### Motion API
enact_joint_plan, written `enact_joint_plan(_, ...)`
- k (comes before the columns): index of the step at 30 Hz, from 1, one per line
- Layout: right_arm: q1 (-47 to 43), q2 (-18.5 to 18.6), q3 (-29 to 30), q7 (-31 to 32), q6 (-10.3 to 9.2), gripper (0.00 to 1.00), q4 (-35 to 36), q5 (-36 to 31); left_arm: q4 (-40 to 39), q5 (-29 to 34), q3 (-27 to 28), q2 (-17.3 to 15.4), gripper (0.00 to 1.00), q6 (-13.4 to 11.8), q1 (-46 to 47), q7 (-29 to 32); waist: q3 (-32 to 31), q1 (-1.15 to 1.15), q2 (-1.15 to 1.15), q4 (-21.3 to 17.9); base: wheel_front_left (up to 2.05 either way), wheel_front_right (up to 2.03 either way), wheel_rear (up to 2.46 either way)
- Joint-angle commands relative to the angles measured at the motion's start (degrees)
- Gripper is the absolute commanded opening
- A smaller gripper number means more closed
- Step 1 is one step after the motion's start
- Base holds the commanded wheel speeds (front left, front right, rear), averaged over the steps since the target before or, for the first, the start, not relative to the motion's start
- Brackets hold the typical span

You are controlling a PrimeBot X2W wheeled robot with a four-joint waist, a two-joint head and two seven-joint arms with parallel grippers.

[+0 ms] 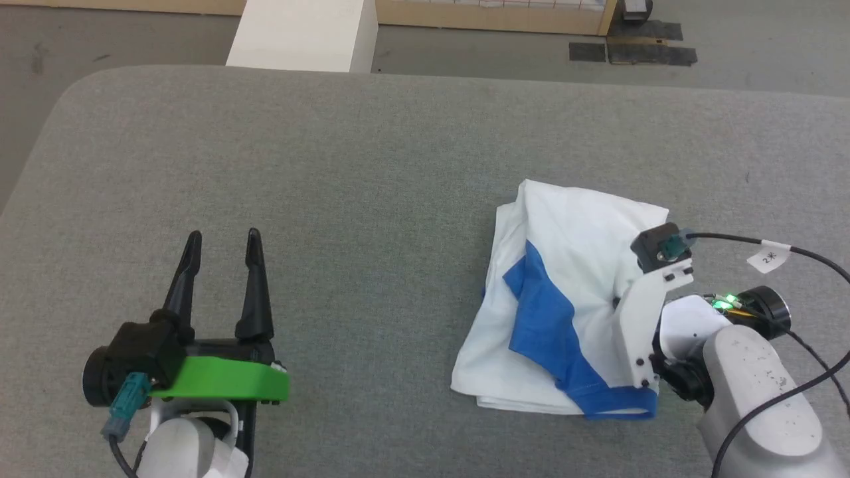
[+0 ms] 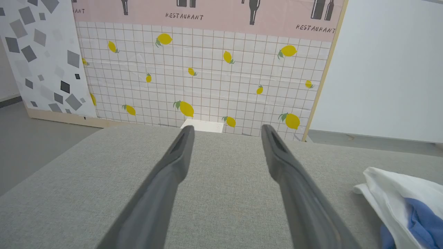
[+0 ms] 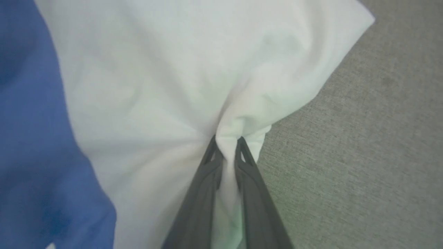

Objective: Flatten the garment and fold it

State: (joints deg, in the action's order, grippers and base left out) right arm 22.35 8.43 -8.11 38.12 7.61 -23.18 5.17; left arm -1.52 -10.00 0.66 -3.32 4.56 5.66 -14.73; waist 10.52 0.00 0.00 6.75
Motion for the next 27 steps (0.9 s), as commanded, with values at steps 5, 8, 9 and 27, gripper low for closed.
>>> enact_joint_plan(5,-0.03,11.93,-10.56,0.27,-0.12,0.0,1.9,3.91,-1.23,-0.28,0.65,0.25,1.0,0.29,-0.03,-0.27,0.32,0.0,0.0,-3.63,0.0,0.0,0.0)
enact_joint_plan(8,3.86,26.69,-21.64,1.11,-0.12,0.0,7.45,9.85,-2.83,0.14,1.2,0.08,1.0,0.25,0.67,-0.27,3.78,0.0,0.0,-8.49,0.0,0.0,0.0)
enact_joint_plan(9,5.11,29.9,-23.2,0.92,-0.12,0.0,8.39,10.9,-3.21,0.18,1.26,0.08,1.0,0.26,1.22,-0.27,4.84,0.0,0.0,-9.25,0.0,0.0,0.0)
enact_joint_plan(27,17.0,46.93,-20.08,-7.3,-0.12,0.0,-4.01,12.51,-6.05,2.6,0.4,-2.08,1.0,0.02,8.84,-0.12,20.97,0.0,0.0,-8.94,0.0,0.0,0.0)
